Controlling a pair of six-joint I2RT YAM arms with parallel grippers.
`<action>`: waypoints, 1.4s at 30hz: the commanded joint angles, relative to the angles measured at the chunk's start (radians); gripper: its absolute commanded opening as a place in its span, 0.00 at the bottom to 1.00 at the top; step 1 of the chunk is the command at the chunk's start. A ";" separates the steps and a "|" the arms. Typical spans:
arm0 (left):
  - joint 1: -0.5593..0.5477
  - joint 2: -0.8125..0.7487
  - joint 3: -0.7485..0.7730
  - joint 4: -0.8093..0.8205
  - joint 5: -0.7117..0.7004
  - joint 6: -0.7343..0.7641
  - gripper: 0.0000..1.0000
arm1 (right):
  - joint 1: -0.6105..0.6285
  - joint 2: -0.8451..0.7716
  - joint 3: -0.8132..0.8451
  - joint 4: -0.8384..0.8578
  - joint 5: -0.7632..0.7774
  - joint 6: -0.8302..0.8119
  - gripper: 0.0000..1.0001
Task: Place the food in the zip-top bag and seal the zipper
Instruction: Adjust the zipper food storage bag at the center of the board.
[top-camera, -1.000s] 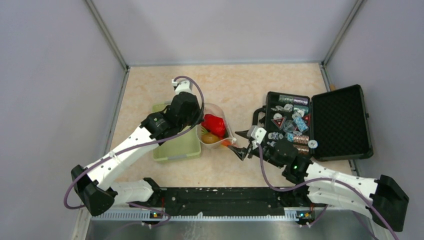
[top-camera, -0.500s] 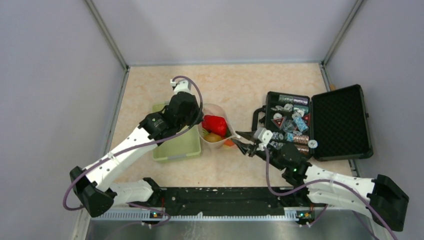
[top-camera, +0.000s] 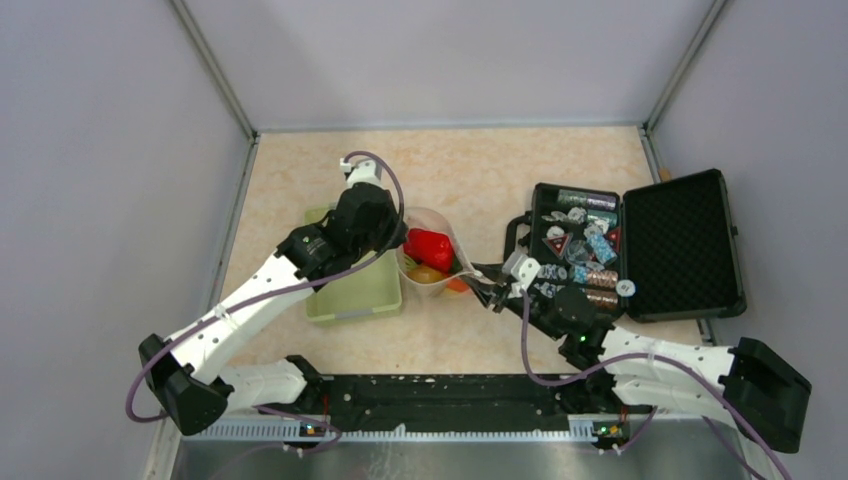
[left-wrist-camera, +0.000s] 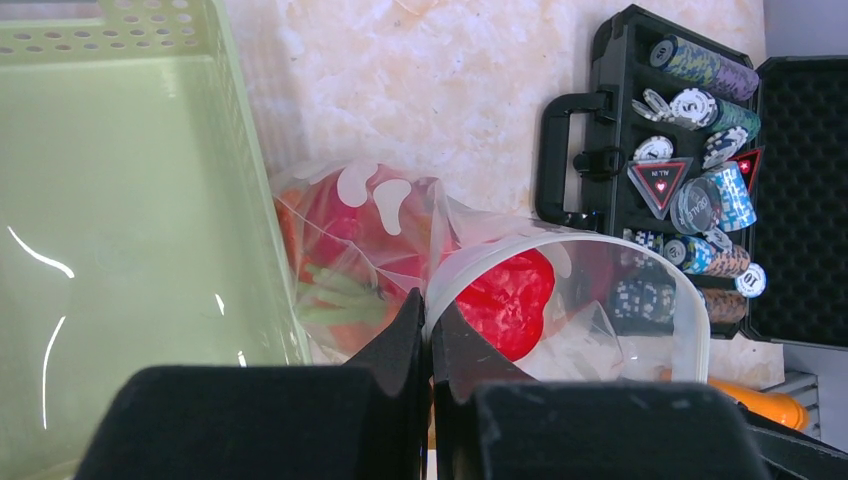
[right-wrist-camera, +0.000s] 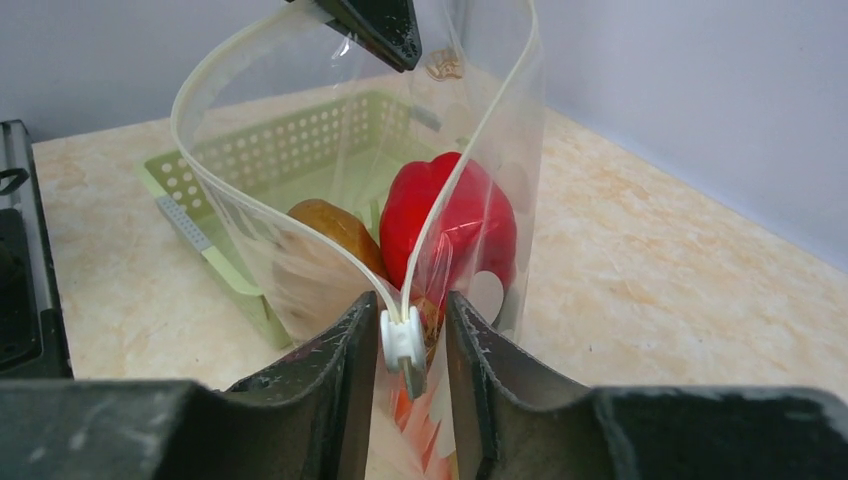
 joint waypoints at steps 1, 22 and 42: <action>0.007 -0.034 0.005 0.057 -0.004 -0.011 0.00 | 0.010 0.016 -0.023 0.168 0.026 0.027 0.27; 0.027 -0.063 -0.022 0.075 -0.002 -0.025 0.00 | 0.010 -0.004 -0.050 0.155 0.066 0.034 0.18; 0.038 -0.093 -0.026 0.098 0.047 0.101 0.67 | 0.006 -0.109 0.064 -0.109 -0.009 0.002 0.00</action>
